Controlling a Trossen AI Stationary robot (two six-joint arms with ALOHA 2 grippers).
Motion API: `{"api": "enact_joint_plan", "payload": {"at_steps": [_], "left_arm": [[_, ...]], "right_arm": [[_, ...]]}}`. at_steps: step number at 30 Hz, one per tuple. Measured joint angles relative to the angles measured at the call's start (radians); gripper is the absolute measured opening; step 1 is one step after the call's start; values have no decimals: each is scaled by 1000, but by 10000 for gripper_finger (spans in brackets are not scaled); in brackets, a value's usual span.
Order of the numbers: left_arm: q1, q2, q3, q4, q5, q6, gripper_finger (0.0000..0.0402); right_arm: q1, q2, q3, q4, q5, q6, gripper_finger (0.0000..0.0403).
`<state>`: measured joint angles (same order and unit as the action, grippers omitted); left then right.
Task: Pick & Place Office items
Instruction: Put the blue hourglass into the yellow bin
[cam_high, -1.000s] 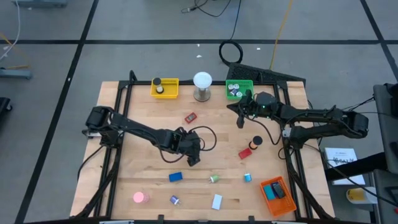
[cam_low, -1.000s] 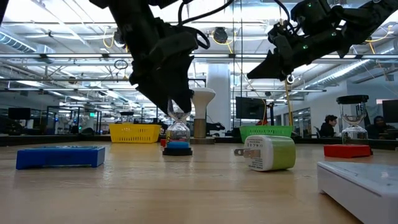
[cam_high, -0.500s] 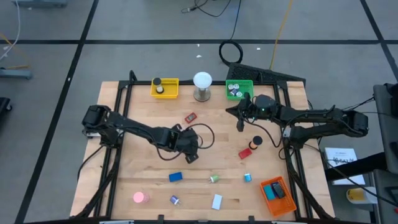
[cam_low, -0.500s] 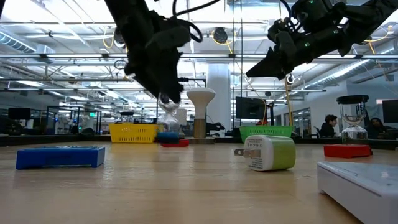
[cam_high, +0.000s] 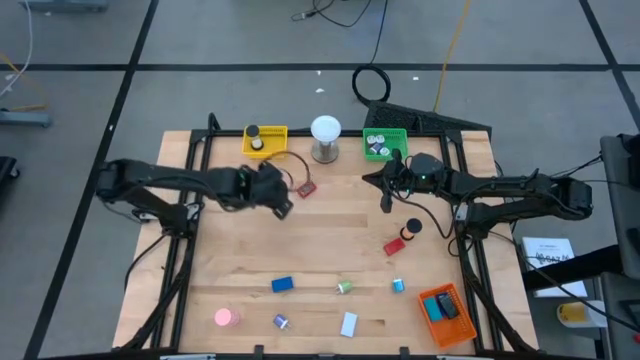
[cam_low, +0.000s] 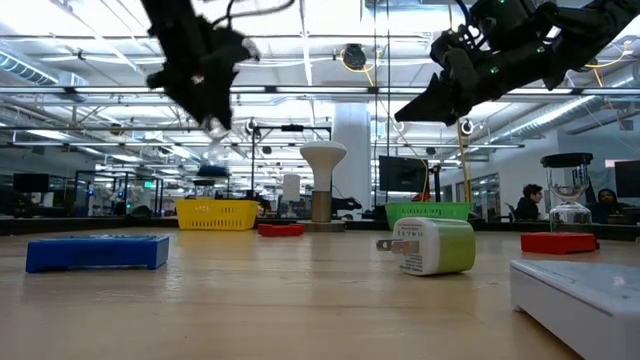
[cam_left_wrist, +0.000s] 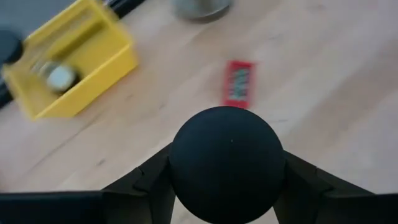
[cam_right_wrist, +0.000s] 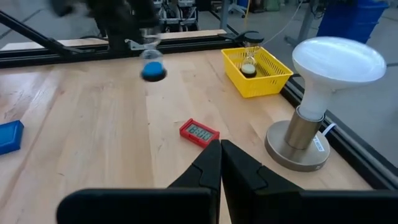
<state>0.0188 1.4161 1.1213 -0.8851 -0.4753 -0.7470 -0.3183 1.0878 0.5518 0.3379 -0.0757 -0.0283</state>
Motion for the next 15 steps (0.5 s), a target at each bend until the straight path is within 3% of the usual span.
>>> {"api": "enact_joint_plan", "payload": {"at_steps": [9, 15], "left_arm": [[293, -85, -242, 104, 91, 40, 203], [420, -89, -292, 231, 188, 100, 203]], "right_arm": [[-1, 0, 0, 44, 0, -44, 2], [-1, 0, 0, 44, 0, -51, 2]]}}
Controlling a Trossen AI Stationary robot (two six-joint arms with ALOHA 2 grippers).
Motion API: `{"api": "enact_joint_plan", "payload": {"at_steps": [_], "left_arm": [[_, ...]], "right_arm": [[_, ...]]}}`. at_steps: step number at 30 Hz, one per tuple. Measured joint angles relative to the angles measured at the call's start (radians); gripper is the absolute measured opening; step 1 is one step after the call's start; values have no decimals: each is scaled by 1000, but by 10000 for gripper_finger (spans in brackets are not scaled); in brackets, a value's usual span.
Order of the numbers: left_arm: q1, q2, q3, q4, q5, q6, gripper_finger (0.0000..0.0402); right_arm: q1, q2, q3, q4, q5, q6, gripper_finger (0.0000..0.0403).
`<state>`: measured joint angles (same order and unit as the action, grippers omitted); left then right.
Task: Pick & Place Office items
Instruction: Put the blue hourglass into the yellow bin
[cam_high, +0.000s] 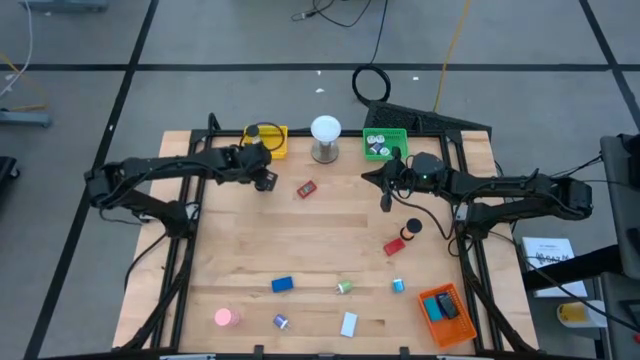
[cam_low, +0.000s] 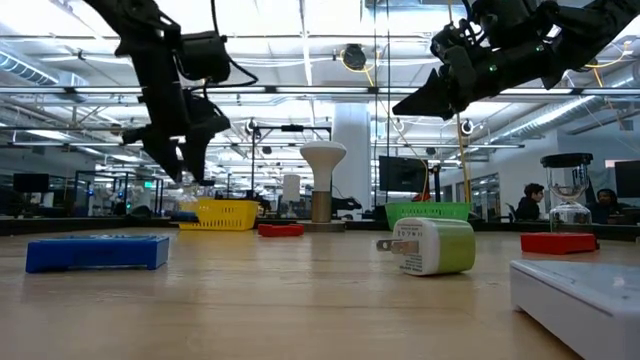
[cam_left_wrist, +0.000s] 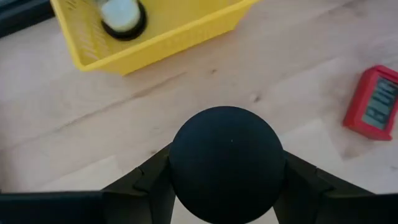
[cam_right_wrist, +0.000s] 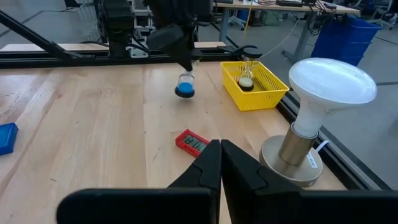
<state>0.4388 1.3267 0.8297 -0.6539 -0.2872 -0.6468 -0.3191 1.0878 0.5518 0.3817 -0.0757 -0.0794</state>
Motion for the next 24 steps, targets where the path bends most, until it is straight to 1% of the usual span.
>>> {"api": "enact_joint_plan", "payload": {"at_steps": [5, 17, 19, 24], "left_arm": [[43, 0, -3, 32, 1, -1, 203], [23, 47, -4, 71, 18, -26, 203], [24, 46, -4, 73, 17, -40, 215], [22, 46, -4, 76, 20, -31, 262]], "right_arm": [[0, 0, 0, 2, 0, -1, 2], [0, 0, 0, -20, -3, 14, 2], [0, 0, 0, -30, -3, 14, 2], [1, 0, 0, -47, -3, 34, 2]]}}
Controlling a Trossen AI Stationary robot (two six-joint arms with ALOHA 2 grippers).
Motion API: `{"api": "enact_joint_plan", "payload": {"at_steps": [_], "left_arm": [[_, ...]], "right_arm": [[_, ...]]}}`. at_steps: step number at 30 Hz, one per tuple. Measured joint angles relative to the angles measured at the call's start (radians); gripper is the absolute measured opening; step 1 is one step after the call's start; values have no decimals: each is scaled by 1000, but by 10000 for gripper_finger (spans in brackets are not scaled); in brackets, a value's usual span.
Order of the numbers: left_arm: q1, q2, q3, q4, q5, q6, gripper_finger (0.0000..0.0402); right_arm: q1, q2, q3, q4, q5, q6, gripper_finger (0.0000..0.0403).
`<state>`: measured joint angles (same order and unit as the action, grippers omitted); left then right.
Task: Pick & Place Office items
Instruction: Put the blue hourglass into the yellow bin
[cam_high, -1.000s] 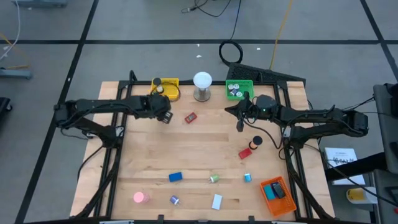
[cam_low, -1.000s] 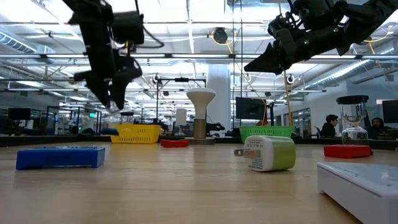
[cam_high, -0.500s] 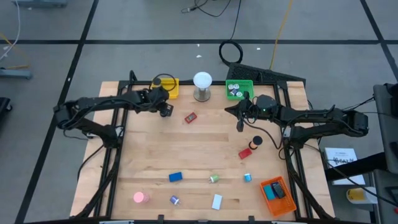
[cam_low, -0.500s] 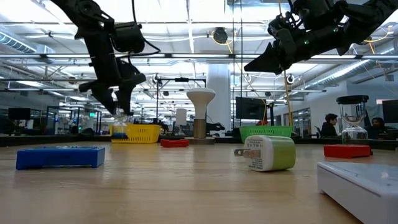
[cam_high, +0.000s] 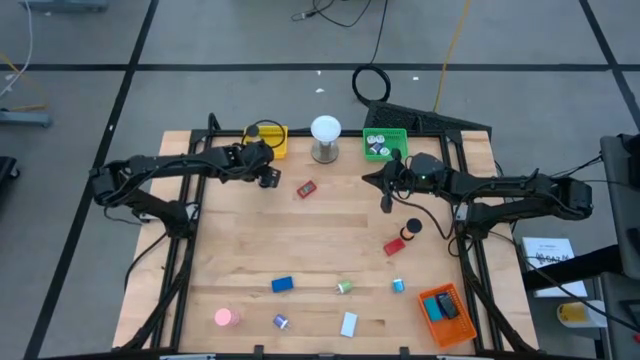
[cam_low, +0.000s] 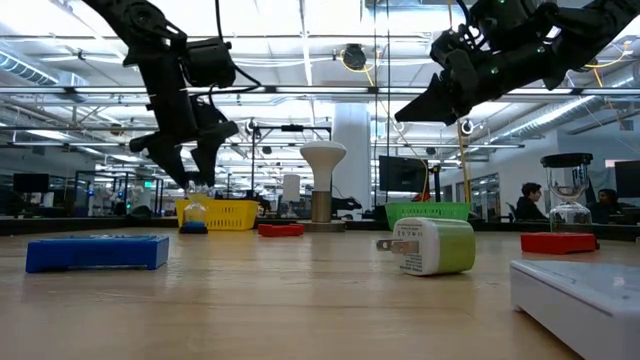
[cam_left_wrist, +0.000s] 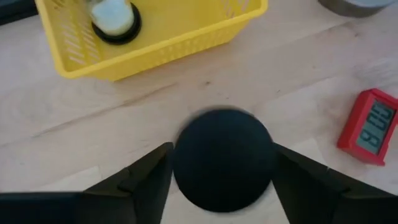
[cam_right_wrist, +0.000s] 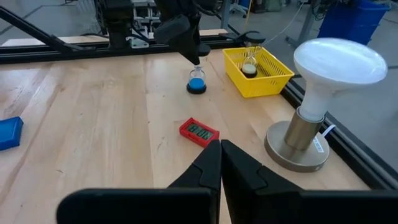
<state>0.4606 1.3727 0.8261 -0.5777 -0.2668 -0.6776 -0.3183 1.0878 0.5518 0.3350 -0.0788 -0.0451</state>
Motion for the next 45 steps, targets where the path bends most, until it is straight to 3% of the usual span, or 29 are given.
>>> {"api": "enact_joint_plan", "payload": {"at_steps": [6, 14, 20, 37, 45], "left_arm": [[-9, 0, 16, -29, 16, 50, 296], [6, 0, 187, -201, 32, 73, 341], [19, 0, 211, -238, 87, -33, 348], [29, 109, 184, -202, 35, -14, 324], [30, 132, 184, -158, 39, -5, 251]], "right_arm": [[0, 0, 0, -11, 0, 7, 2], [0, 0, 0, -14, 0, 32, 2], [1, 0, 0, -32, 0, 34, 2], [1, 0, 0, -34, -1, 53, 2], [2, 0, 0, -34, 0, 52, 2]]}}
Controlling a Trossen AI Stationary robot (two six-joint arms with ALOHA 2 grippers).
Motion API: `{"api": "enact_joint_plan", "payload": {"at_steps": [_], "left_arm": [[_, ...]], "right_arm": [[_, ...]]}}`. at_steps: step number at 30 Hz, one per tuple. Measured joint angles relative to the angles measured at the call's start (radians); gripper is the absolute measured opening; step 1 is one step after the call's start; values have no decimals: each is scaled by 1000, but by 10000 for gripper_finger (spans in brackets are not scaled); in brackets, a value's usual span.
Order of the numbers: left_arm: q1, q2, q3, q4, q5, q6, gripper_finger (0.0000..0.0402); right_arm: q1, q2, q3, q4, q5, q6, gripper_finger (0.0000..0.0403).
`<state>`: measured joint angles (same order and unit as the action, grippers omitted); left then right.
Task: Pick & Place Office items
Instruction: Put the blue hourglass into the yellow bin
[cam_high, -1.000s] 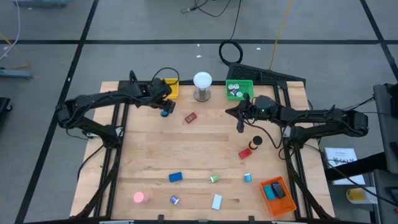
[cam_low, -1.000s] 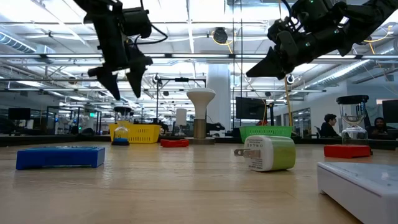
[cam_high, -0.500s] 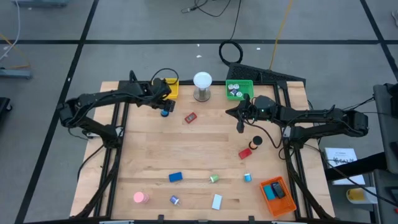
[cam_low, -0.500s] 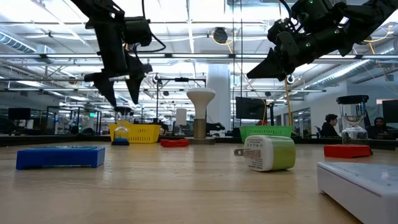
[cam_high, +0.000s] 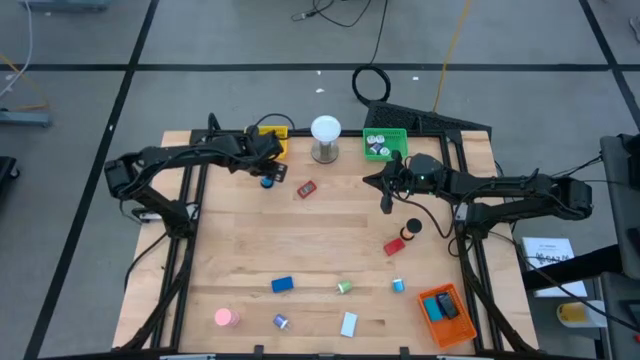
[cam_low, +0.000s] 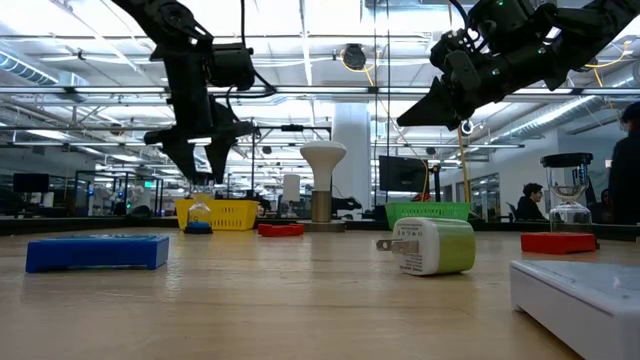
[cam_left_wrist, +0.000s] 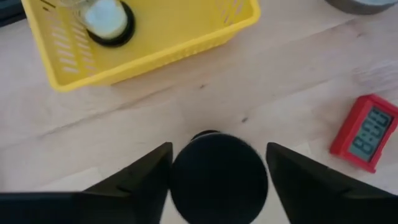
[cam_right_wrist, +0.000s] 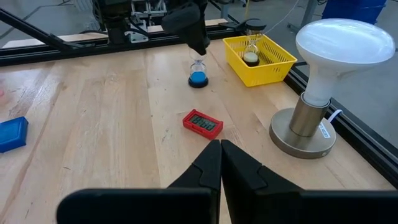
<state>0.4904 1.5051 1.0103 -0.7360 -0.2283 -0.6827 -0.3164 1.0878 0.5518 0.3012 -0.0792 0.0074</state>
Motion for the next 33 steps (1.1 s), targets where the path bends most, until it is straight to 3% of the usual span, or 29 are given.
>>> {"api": "enact_joint_plan", "payload": {"at_steps": [4, 11, 20, 33], "left_arm": [[0, 0, 0, -13, 0, 1, 217], [15, -5, 31, -34, 26, 4, 223], [109, 7, 307, -66, 45, 35, 216], [269, 206, 434, -70, 35, 107, 216]], "right_arm": [[0, 0, 0, 0, 0, 0, 2], [5, 0, 0, 0, 0, -4, 2], [5, 0, 0, 1, 0, -1, 2], [5, 0, 0, 6, 0, -4, 2]]}}
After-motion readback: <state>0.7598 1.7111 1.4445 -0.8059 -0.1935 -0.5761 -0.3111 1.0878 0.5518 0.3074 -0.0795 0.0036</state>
